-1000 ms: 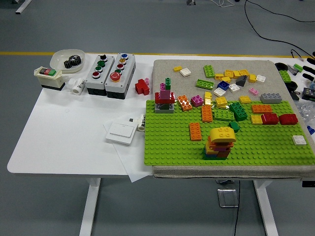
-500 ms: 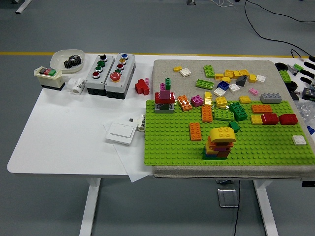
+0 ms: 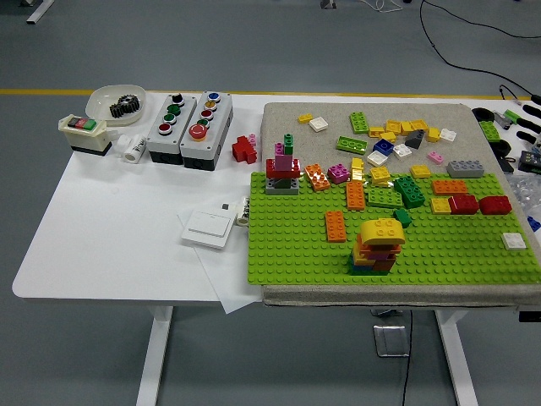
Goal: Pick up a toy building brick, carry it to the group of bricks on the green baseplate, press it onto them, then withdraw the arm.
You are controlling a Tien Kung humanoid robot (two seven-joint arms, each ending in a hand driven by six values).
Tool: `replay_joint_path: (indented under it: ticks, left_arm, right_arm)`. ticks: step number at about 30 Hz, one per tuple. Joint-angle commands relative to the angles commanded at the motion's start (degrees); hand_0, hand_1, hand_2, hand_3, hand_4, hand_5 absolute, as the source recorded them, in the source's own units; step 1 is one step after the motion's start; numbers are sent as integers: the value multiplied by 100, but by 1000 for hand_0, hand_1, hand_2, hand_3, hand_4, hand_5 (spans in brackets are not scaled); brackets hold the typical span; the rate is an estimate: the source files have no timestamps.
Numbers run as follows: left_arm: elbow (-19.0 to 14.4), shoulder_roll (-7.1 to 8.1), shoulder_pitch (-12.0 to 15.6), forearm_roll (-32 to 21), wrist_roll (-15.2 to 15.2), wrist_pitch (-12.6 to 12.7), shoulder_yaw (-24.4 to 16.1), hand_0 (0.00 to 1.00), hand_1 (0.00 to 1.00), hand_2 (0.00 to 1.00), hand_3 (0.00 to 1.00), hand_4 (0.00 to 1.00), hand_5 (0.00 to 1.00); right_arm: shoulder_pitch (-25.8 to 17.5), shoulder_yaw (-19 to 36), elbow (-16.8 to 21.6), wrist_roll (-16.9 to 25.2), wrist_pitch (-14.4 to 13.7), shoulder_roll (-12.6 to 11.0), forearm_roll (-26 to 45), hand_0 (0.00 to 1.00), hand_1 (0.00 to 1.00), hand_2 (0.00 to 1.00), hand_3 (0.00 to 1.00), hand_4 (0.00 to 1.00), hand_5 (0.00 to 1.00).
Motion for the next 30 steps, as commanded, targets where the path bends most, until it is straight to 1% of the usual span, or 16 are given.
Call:
replay_joint_path:
  ticks: [30]
  left_arm:
    - [6,-14,-20,-13,-7,-12,-15,756,768,726,585,646,662]
  right_arm:
    - [36,-24,-34,-2,18,31,45,816,787,803,798,998,831]
